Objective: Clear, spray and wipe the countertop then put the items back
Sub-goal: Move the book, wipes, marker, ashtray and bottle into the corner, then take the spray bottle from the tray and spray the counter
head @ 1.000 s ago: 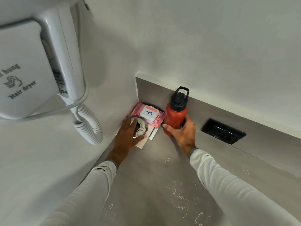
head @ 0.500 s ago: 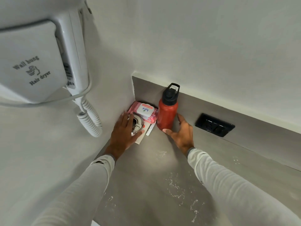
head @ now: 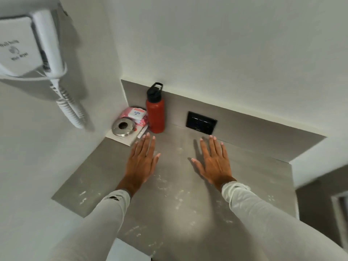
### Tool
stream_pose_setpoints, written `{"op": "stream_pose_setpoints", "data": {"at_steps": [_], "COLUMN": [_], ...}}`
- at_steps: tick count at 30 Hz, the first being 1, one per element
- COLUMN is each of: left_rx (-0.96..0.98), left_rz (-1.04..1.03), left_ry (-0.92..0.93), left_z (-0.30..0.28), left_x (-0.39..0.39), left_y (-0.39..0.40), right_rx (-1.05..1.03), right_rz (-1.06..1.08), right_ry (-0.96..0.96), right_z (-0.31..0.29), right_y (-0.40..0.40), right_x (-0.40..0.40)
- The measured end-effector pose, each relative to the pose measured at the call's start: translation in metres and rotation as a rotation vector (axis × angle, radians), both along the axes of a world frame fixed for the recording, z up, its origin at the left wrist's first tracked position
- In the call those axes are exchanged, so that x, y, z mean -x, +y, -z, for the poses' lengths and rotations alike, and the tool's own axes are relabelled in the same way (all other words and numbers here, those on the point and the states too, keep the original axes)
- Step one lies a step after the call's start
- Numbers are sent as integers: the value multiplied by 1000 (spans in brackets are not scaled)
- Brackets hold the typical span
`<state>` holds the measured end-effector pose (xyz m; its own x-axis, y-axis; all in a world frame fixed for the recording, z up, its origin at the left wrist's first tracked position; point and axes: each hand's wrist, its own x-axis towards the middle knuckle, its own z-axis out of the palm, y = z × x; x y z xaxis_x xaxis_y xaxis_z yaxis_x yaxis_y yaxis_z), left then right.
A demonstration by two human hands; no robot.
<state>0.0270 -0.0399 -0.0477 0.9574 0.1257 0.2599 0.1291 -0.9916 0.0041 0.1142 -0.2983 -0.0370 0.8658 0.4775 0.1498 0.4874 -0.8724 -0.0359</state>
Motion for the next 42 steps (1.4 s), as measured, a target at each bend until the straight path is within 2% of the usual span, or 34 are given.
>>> {"op": "stream_pose_setpoints", "data": {"at_steps": [6, 14, 23, 27, 31, 36, 38, 42], "left_rx": [-7, -7, -25, 33, 53, 76, 73, 53], "left_rz": [15, 5, 103, 172, 272, 298, 264, 187], "left_ry": [52, 150, 176, 179, 218, 258, 264, 266], "left_z": [-20, -30, -47, -41, -26, -15, -12, -11], "left_x": [26, 54, 34, 16, -3, -11, -12, -4], "left_y": [-149, -349, -464, -507, -557, -614, -627, -644], "right_rx": [55, 51, 54, -157, -513, -832, -842, -827], "right_rz": [15, 52, 214, 348, 607, 918, 890, 652], "right_ry": [14, -78, 25, 97, 92, 212, 234, 279], "right_z": [-6, -16, -13, -10, -9, -8, -11, -7], "right_y": [-127, -327, -453, -495, -544, -613, -636, -663], "right_x": [24, 47, 62, 72, 73, 42, 22, -7]}}
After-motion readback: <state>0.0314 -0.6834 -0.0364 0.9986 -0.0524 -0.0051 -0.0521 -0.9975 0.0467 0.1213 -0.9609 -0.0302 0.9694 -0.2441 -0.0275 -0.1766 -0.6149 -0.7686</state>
